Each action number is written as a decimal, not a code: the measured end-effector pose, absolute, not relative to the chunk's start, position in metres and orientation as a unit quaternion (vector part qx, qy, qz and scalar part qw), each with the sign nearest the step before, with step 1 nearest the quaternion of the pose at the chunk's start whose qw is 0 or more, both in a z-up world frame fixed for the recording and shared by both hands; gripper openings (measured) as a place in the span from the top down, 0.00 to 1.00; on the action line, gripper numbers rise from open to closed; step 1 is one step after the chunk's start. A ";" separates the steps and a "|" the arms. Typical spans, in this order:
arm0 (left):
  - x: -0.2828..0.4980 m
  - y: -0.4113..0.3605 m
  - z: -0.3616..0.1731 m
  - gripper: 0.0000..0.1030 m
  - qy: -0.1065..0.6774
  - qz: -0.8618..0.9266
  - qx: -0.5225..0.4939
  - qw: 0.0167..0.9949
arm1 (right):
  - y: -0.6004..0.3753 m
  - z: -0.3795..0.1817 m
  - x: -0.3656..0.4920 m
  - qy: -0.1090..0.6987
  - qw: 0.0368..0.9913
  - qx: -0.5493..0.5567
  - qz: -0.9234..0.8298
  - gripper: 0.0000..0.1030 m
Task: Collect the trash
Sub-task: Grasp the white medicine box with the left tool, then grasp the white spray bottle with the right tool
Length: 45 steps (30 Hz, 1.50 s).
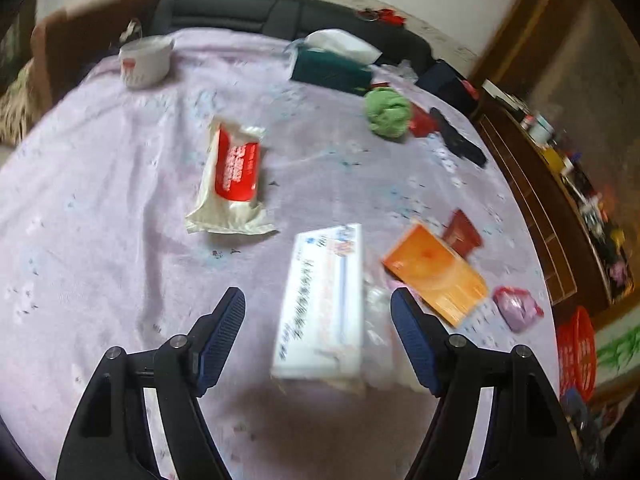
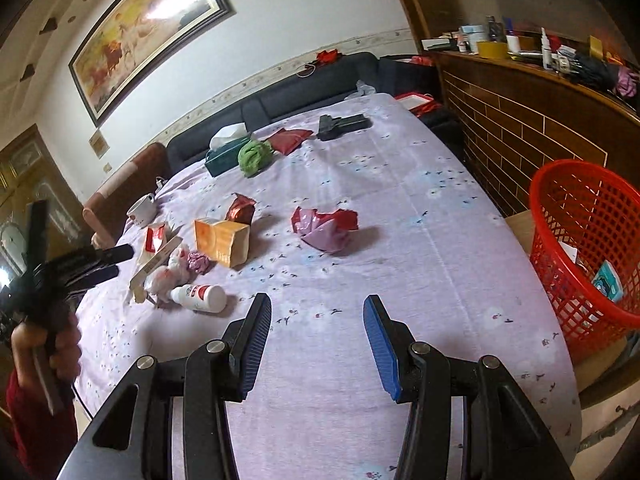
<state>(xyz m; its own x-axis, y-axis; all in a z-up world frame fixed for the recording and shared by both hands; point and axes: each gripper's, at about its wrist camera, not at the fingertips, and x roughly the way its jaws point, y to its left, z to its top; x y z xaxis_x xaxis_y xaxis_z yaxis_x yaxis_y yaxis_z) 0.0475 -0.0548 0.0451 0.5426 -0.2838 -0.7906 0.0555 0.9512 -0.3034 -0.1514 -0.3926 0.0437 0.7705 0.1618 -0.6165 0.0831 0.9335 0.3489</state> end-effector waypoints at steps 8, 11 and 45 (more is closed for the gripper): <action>0.072 -0.055 0.015 0.52 0.503 -0.131 -0.177 0.836 | -0.389 0.045 -0.152 0.341 0.923 0.174 0.023 0.49; 0.070 -0.056 0.015 0.52 0.495 -0.136 -0.180 0.839 | -0.387 0.046 -0.149 0.342 0.924 0.172 0.025 0.49; -0.069 -0.046 0.037 0.52 0.315 -0.088 -0.036 0.944 | -0.209 -0.001 -0.033 0.479 0.852 -0.031 0.207 0.61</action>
